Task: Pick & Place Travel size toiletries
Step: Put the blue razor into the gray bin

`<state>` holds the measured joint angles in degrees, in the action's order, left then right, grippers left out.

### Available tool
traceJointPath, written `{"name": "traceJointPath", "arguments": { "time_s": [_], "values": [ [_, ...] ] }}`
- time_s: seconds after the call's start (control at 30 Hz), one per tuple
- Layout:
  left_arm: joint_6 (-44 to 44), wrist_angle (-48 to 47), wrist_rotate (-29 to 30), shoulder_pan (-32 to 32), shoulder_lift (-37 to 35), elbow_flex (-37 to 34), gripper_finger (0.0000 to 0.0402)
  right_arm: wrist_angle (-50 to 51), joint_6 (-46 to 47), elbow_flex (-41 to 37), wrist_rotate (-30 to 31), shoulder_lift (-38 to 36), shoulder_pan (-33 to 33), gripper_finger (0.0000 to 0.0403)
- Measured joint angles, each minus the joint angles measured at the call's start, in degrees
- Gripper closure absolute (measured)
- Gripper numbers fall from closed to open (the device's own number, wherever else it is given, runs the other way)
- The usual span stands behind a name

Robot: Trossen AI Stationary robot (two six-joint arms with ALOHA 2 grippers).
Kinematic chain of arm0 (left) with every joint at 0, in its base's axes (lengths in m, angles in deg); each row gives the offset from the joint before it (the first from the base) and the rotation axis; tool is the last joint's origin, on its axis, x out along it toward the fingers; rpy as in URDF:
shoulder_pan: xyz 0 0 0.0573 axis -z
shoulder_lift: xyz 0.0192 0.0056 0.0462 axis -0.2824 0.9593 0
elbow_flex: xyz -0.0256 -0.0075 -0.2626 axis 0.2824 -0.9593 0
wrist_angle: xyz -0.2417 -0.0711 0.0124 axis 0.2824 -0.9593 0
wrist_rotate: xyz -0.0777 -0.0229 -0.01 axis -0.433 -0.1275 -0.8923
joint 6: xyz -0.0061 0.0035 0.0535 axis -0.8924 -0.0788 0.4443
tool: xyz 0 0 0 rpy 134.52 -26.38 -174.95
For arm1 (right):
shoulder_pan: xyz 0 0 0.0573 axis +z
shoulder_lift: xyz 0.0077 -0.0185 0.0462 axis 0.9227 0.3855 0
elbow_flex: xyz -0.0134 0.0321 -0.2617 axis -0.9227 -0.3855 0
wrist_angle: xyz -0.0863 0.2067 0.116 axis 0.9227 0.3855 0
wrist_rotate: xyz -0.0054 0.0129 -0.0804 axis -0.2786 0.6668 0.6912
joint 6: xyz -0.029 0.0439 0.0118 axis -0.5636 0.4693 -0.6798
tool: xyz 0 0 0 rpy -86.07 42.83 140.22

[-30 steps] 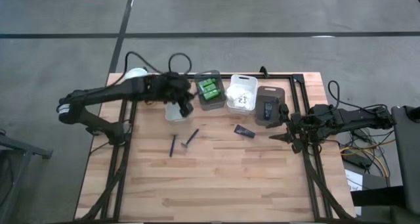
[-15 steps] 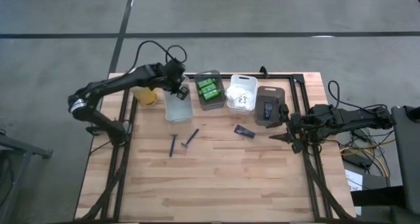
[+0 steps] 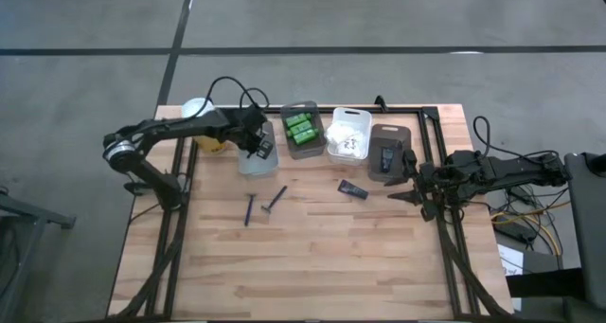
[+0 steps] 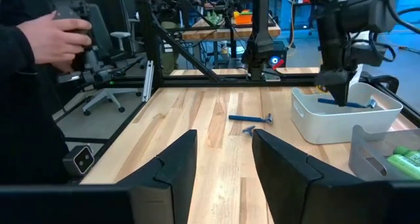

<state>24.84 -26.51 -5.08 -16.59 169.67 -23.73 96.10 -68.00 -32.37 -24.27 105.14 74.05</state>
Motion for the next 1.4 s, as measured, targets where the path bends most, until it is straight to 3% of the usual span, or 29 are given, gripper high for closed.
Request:
{"name": "traceJointPath", "arguments": {
  "time_s": [0.27, 0.83, 1.2, 1.4],
  "values": [
    [0.3, 2.9, 0.0, 0.0, 0.0, -2.3, 0.0351, 0.0, 0.0, 0.0, 0.0, 0.0, 0.0, 0.0284],
    [2.0, 3.4, 0.0, -0.2, -0.2, -1.9, 0.0232, 0.0, 0.0, 0.0, 0.0, 0.0, 0.0, 0.0338],
    [6.0, 4.1, 0.0, 1.1, -3.6, 1.5, 0.0229, 0.0, 0.0, 0.0, 0.0, 0.0, 0.0, 0.036],
    [6.5, 5.9, 0.3, 3.8, -6.1, 2.4, 0.0229, 0.0, 0.0, 0.0, 0.0, 0.0, 0.0, 0.035]
  ]
}}
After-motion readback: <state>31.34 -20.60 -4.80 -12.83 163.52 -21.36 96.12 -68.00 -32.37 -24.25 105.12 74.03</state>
